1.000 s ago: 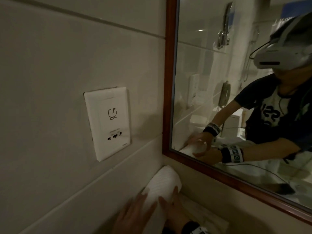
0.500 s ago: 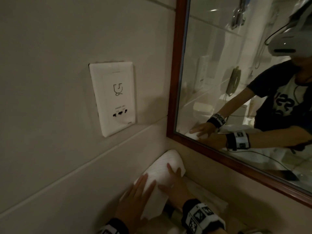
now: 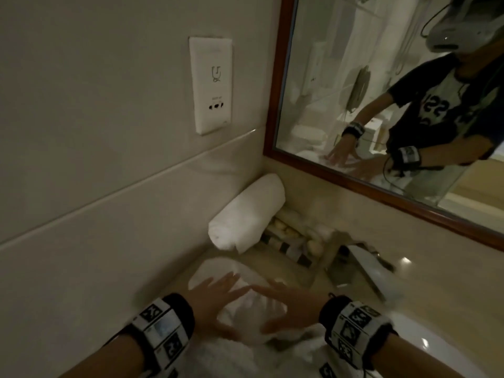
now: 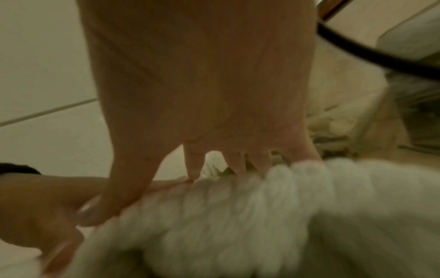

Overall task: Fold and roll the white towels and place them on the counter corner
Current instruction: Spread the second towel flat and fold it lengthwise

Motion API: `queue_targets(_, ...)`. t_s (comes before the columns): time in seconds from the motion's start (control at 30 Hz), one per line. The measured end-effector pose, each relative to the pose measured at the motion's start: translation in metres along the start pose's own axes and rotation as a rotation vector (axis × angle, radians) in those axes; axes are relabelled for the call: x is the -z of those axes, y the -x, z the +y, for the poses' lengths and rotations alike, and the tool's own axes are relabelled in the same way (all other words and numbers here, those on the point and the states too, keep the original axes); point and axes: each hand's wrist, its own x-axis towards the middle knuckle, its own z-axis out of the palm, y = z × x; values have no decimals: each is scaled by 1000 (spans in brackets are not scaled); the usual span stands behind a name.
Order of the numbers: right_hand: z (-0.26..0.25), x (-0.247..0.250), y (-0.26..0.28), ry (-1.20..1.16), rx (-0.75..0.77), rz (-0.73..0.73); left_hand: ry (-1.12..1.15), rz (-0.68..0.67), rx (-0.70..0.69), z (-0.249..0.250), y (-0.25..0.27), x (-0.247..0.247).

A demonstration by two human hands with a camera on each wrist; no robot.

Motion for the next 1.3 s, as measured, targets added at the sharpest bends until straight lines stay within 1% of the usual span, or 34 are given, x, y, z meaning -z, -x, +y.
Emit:
queue_targets(0.07, -11, -19, 11, 12, -38, -81, 77, -50, 36, 7, 16, -14)
queue_targets(0.1, -18, -25, 19, 12, -48, -93, 108, -59, 57, 10, 24, -20)
queue_targets(0.13, -22, -32, 23, 12, -55, -72, 131, -71, 75, 12, 32, -26)
queue_targets(0.2, -27, -44, 29, 11, -97, 49, 176, -70, 86, 15, 48, -35)
queue_targets(0.27, -36, -55, 40, -1, -153, 182, 209, -36, 71, 19, 66, -44)
queue_targets(0.3, -40, -60, 45, -1, -157, 240, 209, -16, 62, 22, 75, -47)
queue_targets(0.33, -43, -62, 50, 3, -170, 262, 200, 14, 61, 25, 83, -49)
queue_targets(0.4, -41, -62, 61, -16, -199, 338, 117, 83, 94, 30, 99, -50)
queue_targets(0.47, -36, -56, 79, -34, -235, 473, 3, 184, 134, 36, 110, -47)
queue_targets(0.53, -33, -47, 103, -73, -237, 586, -172, 297, 131, 46, 118, -40)
queue_targets(0.6, -32, -32, 133, 8, -280, 680, -347, 388, 153, 59, 126, -30)
queue_targets(0.63, -30, -25, 148, 62, -306, 741, -393, 445, 177, 64, 128, -24)
queue_targets(0.73, -18, -6, 202, 172, -426, 842, -481, 606, 251, 72, 129, 4)
queue_targets(0.8, -4, 4, 247, 149, -545, 942, -515, 672, 331, 75, 131, 30)
queue_targets(0.87, 11, 9, 297, 62, -651, 1071, -487, 699, 449, 74, 134, 54)
queue_targets(0.93, 27, 9, 346, 3, -721, 1187, -468, 653, 542, 81, 134, 69)
queue_targets(0.97, 36, 7, 368, -5, -729, 1238, -462, 615, 552, 89, 128, 73)
queue_targets(1.0, 45, 4, 388, -4, -744, 1274, -451, 580, 534, 106, 121, 76)
queue_targets(1.03, 54, 0, 405, -8, -768, 1290, -438, 562, 466, 128, 108, 76)
queue_targets(1.07, 61, -6, 419, -20, -794, 1290, -413, 575, 353, 159, 94, 76)
queue_targets(1.1, 71, -13, 431, -38, -817, 1271, -383, 586, 207, 196, 79, 70)
queue_targets(1.17, 95, -34, 449, -64, -847, 1216, -311, 598, -134, 286, 55, 48)
queue_targets(1.2, 109, -46, 457, -76, -857, 1194, -303, 568, -268, 333, 46, 30)
queue_targets(1.23, 124, -60, 465, -100, -863, 1185, -285, 530, -353, 375, 37, 10)
queue_targets(1.27, 139, -76, 476, -123, -874, 1171, -226, 470, -398, 415, 28, -14)
queue_targets(1.3, 155, -91, 485, -130, -878, 1151, -147, 375, -412, 447, 15, -39)
